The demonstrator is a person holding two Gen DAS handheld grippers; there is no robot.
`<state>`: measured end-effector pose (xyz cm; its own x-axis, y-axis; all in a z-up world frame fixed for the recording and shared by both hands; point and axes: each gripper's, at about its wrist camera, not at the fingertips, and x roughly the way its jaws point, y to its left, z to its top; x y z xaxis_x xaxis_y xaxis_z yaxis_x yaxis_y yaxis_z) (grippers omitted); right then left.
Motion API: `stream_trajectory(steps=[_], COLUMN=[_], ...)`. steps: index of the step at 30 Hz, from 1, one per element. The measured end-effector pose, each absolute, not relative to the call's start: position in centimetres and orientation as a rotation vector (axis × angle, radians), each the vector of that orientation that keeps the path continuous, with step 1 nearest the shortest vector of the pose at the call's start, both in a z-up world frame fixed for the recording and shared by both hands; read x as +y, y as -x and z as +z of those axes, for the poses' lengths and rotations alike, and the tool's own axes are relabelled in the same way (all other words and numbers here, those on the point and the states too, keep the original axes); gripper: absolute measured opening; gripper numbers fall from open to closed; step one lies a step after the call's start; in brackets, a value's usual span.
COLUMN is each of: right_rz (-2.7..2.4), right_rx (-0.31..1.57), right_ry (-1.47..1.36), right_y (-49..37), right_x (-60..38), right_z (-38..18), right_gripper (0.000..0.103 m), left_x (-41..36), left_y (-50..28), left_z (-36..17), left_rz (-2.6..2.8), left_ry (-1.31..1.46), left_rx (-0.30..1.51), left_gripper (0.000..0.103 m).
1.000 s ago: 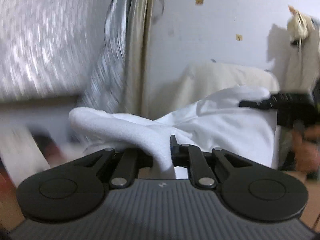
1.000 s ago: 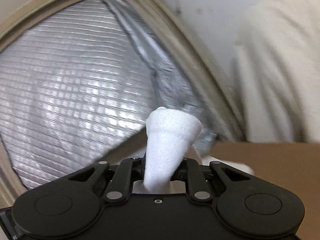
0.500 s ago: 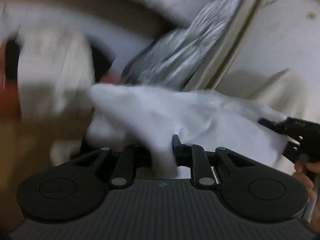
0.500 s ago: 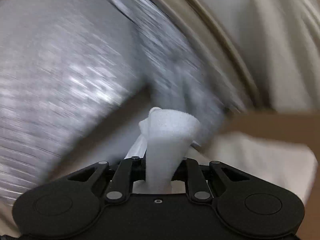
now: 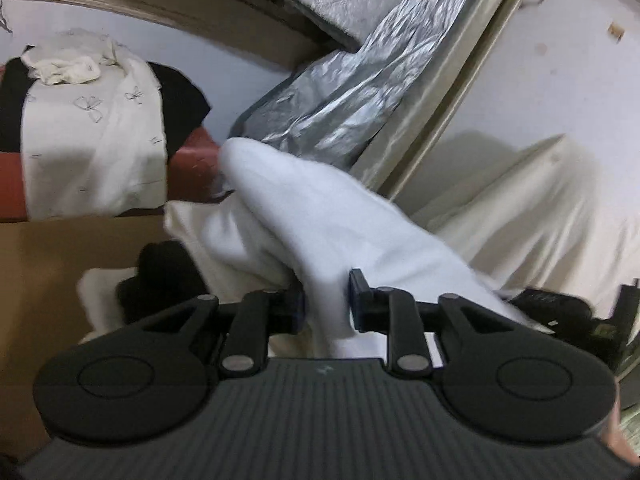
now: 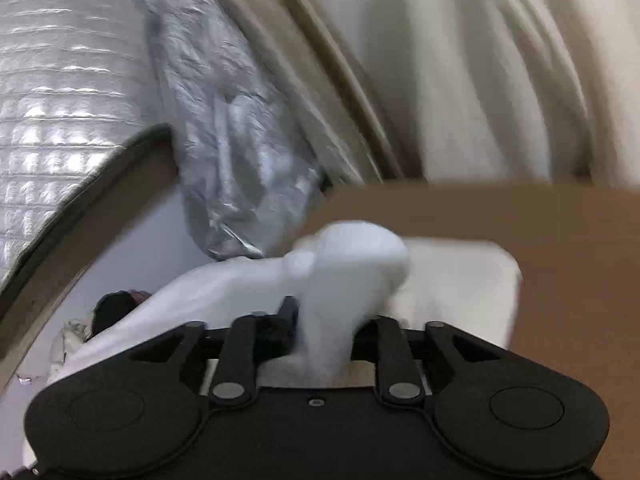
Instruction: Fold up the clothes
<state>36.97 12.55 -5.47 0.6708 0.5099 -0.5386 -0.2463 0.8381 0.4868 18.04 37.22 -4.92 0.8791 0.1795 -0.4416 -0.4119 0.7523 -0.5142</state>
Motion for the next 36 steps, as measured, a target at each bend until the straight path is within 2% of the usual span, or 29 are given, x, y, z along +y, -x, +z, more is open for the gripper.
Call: stream_trajectory(steps=[2, 3, 6, 8, 11, 13, 15, 18, 20, 24, 30, 36], right_rz=[0.430, 0.383, 0.262, 0.403, 0.654, 0.776, 0.834, 0.883, 0.899, 0.965, 0.909, 0.875], right_rx=[0.679, 0.635, 0.460, 0.384, 0.376, 0.396, 0.442, 0.528, 0.472, 0.451, 0.386, 0.269], right_ry=[-0.358, -0.311, -0.206, -0.168, -0.064, 0.018, 0.106, 0.251, 0.306, 0.140, 0.147, 0.240], right_y=[-36.7, -36.2, -34.4, -32.9, -31.9, -31.2, -30.9, -30.8, -30.4, -32.2, -31.8, -26.8], right_x=[11.7, 11.4, 10.4, 10.7, 13.9, 17.0, 19.8, 23.2, 23.5, 19.8, 19.1, 13.3], right_z=[-4.6, -4.0, -1.6, -0.1, 1.3, 1.5, 0.2, -3.4, -6.5, -9.3, -9.6, -9.8], right_gripper=[0.060, 0.063, 0.065, 0.064, 0.064, 0.064, 0.062, 0.063, 0.066, 0.066, 0.067, 0.071], left_x=[36.5, 36.2, 36.2, 36.2, 36.1, 35.8, 35.7, 36.4, 36.4, 35.7, 34.7, 34.0], left_y=[-17.0, -16.5, -15.3, -14.6, -15.9, -17.9, -19.9, -20.0, -19.9, -20.3, -21.0, -20.4], left_z=[-3.3, -2.5, -1.5, -0.8, -1.9, -3.4, -5.2, -6.4, -6.8, -7.1, -6.3, -5.6], left_rz=[0.391, 0.421, 0.401, 0.384, 0.261, 0.240, 0.260, 0.267, 0.247, 0.220, 0.271, 0.287], left_ry=[0.568, 0.528, 0.523, 0.524, 0.565, 0.553, 0.549, 0.603, 0.599, 0.601, 0.554, 0.546], left_rx=[0.324, 0.294, 0.204, 0.143, 0.194, 0.345, 0.518, 0.554, 0.559, 0.568, 0.588, 0.584], left_gripper=[0.023, 0.023, 0.021, 0.021, 0.024, 0.024, 0.024, 0.022, 0.021, 0.021, 0.021, 0.021])
